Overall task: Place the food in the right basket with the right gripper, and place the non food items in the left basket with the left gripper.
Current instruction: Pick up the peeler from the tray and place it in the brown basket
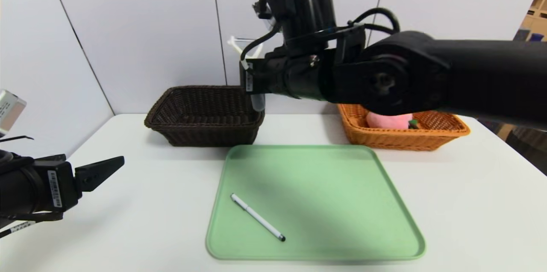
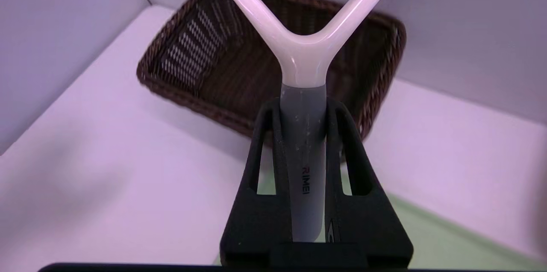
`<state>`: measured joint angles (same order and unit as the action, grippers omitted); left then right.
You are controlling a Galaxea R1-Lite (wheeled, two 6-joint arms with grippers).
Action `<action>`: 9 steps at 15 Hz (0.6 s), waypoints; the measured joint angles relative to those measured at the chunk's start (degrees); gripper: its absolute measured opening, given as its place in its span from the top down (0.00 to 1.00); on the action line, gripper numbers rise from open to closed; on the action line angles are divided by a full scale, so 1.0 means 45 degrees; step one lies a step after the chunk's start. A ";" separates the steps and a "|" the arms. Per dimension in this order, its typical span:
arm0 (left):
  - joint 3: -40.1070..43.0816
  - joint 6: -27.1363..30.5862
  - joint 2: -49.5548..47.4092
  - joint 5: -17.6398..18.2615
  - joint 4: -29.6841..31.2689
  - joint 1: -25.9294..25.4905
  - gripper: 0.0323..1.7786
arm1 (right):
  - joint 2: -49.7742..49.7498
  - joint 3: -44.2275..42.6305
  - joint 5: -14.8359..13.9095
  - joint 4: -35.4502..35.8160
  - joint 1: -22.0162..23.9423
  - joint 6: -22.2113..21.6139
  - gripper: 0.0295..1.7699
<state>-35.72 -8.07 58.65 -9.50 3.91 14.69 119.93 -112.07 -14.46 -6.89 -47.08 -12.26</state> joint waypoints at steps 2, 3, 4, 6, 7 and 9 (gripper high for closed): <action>0.0127 0.0014 -0.0054 -0.0003 0.0011 -0.0005 0.05 | 0.0918 -0.0038 -0.0008 0.2007 0.0049 0.0637 0.88; 0.0209 0.0014 -0.0073 0.0005 0.0011 0.0000 0.05 | 0.1352 -0.0043 -0.0014 0.2931 0.0062 0.0975 0.88; 0.0287 0.0014 -0.0087 0.0000 0.0011 -0.0005 0.05 | 0.1734 -0.0049 -0.0014 0.3766 0.0095 0.1252 0.88; 0.0490 0.0014 -0.0141 -0.0003 0.0030 0.0000 0.05 | 0.2438 -0.0062 0.0049 0.5142 0.0179 0.1550 0.88; 0.0607 0.0014 -0.0171 -0.0003 0.0041 0.0000 0.05 | 0.2763 -0.0062 0.0103 0.5675 0.0265 0.1696 0.88; 0.0767 0.0014 -0.0225 -0.0003 0.0030 -0.0005 0.05 | 0.3324 -0.0062 0.0157 0.6534 0.0504 0.1801 0.88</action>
<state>-32.27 -8.01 57.64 -9.51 4.05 14.67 134.89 -112.35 -13.75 22.52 -44.81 -4.16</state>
